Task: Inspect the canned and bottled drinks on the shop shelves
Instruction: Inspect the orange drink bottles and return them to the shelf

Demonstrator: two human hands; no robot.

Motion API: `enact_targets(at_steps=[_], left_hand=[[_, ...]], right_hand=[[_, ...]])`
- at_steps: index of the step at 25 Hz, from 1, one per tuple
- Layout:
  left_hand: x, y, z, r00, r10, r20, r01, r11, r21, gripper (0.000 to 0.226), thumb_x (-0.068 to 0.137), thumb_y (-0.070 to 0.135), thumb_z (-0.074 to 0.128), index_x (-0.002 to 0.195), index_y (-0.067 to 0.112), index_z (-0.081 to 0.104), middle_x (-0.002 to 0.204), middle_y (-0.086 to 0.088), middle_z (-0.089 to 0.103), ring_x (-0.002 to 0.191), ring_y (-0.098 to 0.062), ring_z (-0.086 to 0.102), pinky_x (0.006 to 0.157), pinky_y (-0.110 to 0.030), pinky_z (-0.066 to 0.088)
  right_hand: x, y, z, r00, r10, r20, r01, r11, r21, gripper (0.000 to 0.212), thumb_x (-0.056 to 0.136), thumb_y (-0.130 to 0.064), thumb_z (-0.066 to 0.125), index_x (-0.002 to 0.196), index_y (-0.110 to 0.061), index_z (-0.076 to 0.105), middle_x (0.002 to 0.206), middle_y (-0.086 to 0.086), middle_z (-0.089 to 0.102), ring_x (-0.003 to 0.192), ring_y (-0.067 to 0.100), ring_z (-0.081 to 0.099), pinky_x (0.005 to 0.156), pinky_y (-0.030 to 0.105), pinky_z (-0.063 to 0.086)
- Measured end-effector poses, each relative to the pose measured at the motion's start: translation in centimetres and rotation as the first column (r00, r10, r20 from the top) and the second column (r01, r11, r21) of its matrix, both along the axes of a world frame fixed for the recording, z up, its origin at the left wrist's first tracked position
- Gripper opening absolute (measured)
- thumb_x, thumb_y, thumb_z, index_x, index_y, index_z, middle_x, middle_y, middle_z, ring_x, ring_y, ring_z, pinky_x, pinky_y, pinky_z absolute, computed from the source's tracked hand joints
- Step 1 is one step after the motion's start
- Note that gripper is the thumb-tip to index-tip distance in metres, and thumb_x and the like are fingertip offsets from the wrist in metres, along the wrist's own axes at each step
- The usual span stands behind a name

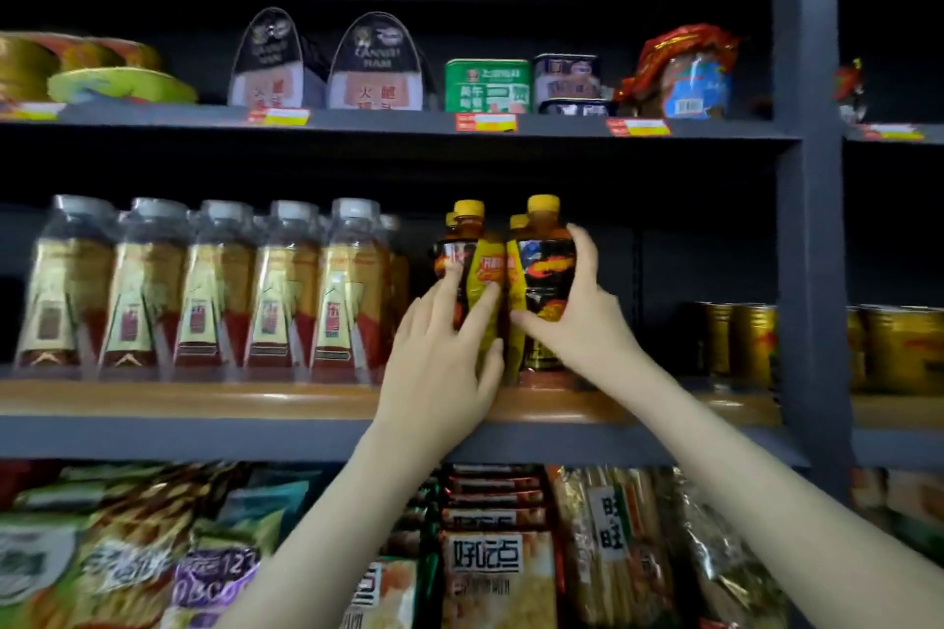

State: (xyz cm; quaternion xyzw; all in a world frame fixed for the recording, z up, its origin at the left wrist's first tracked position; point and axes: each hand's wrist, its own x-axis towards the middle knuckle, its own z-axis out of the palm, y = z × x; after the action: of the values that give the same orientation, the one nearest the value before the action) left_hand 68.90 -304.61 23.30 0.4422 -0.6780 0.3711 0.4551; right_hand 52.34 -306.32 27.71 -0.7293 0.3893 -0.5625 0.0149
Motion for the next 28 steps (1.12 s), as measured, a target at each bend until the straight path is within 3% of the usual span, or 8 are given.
enact_targets(at_steps=[3, 7, 10, 14, 18, 20, 25, 28], left_hand=[[-0.3, 1.2, -0.2, 0.993, -0.118, 0.001, 0.118, 0.993, -0.017, 0.057, 0.092, 0.037, 0.044, 0.145, 0.015, 0.042, 0.146, -0.016, 0.043, 0.133, -0.031, 0.043, 0.105, -0.049, 0.043], [-1.1, 4.4, -1.6, 0.94, -0.341, -0.015, 0.338, 0.937, -0.084, 0.069, 0.093, 0.033, 0.049, 0.154, 0.02, 0.018, 0.154, -0.006, 0.033, 0.142, -0.019, 0.031, 0.114, -0.036, 0.033], [-2.0, 7.2, -4.0, 0.85, -0.525, -0.048, 0.521, 0.851, -0.071, 0.084, 0.092, 0.03, 0.056, 0.154, 0.025, -0.001, 0.156, 0.002, 0.025, 0.144, -0.011, 0.025, 0.115, -0.025, 0.029], [-1.7, 10.3, -10.4, 0.685, -0.691, -0.231, 0.695, 0.715, -0.078, 0.095, 0.09, 0.037, 0.062, 0.152, 0.037, -0.01, 0.155, 0.008, 0.026, 0.141, -0.015, 0.036, 0.11, -0.026, 0.037], [0.4, 14.4, -20.1, 0.701, -0.442, -0.559, 0.626, 0.757, 0.186, 0.086, 0.086, 0.056, 0.059, 0.147, 0.055, -0.001, 0.15, 0.025, 0.034, 0.133, -0.002, 0.043, 0.101, -0.01, 0.038], [1.5, 16.1, -23.7, 0.641, -0.261, -0.722, 0.661, 0.665, 0.347, 0.088, 0.08, 0.049, 0.063, 0.144, 0.061, 0.004, 0.132, 0.034, 0.051, 0.119, 0.003, 0.055, 0.093, -0.014, 0.046], [3.3, 20.3, -29.2, 0.206, 0.154, -0.966, 0.839, 0.481, 0.256, 0.086, 0.081, 0.006, 0.074, 0.147, 0.039, 0.029, 0.11, 0.012, 0.071, 0.097, -0.013, 0.07, 0.075, -0.034, 0.058], [4.1, 23.1, -31.0, -0.12, 0.365, -0.923, 0.846, 0.524, 0.097, 0.076, 0.072, 0.011, 0.073, 0.138, 0.035, 0.046, 0.104, -0.002, 0.074, 0.087, -0.024, 0.071, 0.066, -0.038, 0.058]], right_hand=[[-0.2, 1.6, -1.3, 0.997, -0.07, -0.016, 0.063, 0.959, -0.277, 0.093, 0.083, -0.029, 0.073, 0.144, -0.043, 0.004, 0.144, 0.001, 0.041, 0.119, 0.017, 0.053, 0.091, 0.038, 0.051], [-0.6, 5.1, -2.0, 0.995, -0.071, -0.063, 0.015, 0.775, -0.632, 0.087, 0.083, -0.019, 0.075, 0.141, -0.031, 0.011, 0.148, 0.003, 0.025, 0.129, 0.004, 0.035, 0.095, 0.018, 0.044], [0.0, 9.6, -3.8, 0.989, 0.123, -0.08, -0.146, 0.798, -0.585, 0.086, 0.081, -0.019, 0.076, 0.14, -0.031, 0.015, 0.147, 0.004, 0.027, 0.132, 0.01, 0.041, 0.1, 0.019, 0.045], [2.0, 13.7, -10.6, 0.9, 0.432, -0.06, -0.434, 0.871, -0.229, 0.098, 0.078, -0.018, 0.076, 0.142, -0.045, 0.008, 0.144, -0.012, 0.035, 0.128, 0.003, 0.046, 0.1, 0.025, 0.047], [3.4, 14.4, -20.5, 0.793, 0.605, 0.072, -0.604, 0.765, 0.223, 0.097, 0.087, -0.019, 0.067, 0.132, -0.066, -0.004, 0.14, -0.034, 0.031, 0.129, -0.008, 0.041, 0.103, 0.014, 0.038], [3.7, 14.0, -24.5, 0.772, 0.623, 0.123, -0.606, 0.665, 0.436, 0.087, 0.09, -0.028, 0.059, 0.133, -0.064, -0.007, 0.138, -0.03, 0.035, 0.121, -0.014, 0.044, 0.096, 0.008, 0.039], [5.0, 13.0, -32.0, 0.741, 0.667, -0.078, -0.45, 0.579, 0.68, 0.076, 0.089, -0.05, 0.045, 0.142, -0.06, -0.009, 0.152, -0.027, 0.017, 0.136, 0.004, 0.036, 0.108, 0.036, 0.039], [5.5, 13.4, -35.5, 0.62, 0.727, -0.295, -0.447, 0.637, 0.628, 0.063, 0.099, -0.037, 0.044, 0.145, -0.054, 0.005, 0.155, -0.023, 0.004, 0.142, -0.005, 0.002, 0.118, 0.024, 0.014]])
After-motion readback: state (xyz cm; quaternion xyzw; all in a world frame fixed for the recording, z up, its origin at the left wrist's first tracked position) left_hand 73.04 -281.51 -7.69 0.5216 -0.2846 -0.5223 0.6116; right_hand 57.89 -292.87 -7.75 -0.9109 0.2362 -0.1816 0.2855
